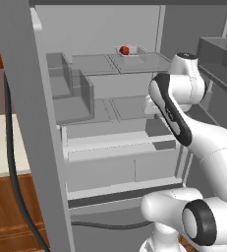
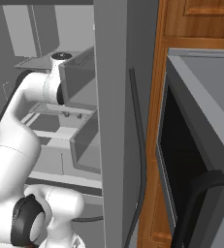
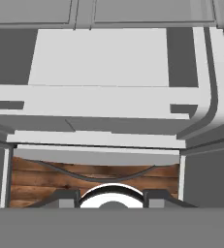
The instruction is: Place the tupperware containing the chicken drumstick and bell pepper meal in the microwave. Close the microwave door and press the start button to reheat the meal.
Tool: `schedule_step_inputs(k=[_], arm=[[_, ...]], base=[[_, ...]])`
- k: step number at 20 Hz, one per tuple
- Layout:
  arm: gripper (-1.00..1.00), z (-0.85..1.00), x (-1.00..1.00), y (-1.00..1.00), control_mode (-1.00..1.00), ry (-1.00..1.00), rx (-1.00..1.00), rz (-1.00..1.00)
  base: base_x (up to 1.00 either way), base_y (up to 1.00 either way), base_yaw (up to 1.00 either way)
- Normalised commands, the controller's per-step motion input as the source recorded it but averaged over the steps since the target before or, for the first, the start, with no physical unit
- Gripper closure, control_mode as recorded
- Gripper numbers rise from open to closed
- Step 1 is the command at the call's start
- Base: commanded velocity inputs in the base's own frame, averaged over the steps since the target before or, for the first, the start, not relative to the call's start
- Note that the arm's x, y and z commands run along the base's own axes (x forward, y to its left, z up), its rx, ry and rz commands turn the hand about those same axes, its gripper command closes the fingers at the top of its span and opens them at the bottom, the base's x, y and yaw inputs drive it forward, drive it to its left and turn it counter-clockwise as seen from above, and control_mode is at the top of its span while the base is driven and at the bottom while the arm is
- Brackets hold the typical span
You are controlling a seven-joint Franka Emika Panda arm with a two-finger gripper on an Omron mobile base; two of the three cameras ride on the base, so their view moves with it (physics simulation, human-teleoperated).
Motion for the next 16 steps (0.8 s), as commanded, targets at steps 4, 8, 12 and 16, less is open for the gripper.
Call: schedule_step_inputs(k=[4,8,12,16], arm=[[-1.00,0.00,-0.06,-0.03,-1.00,0.00,0.00,0.07],[-1.00,0.04,-0.10,0.02,-1.00,-0.14,0.00,0.03],[-1.00,0.18,-0.06,0.15,-1.00,-0.29,0.00,-0.01],[-1.00,0.30,0.00,0.23,-1.00,-0.31,0.01,-0.12]], base=[[0.00,0.00,0.00],[0.00,0.00,0.00],[0.00,0.00,0.00],[0.00,0.00,0.00]])
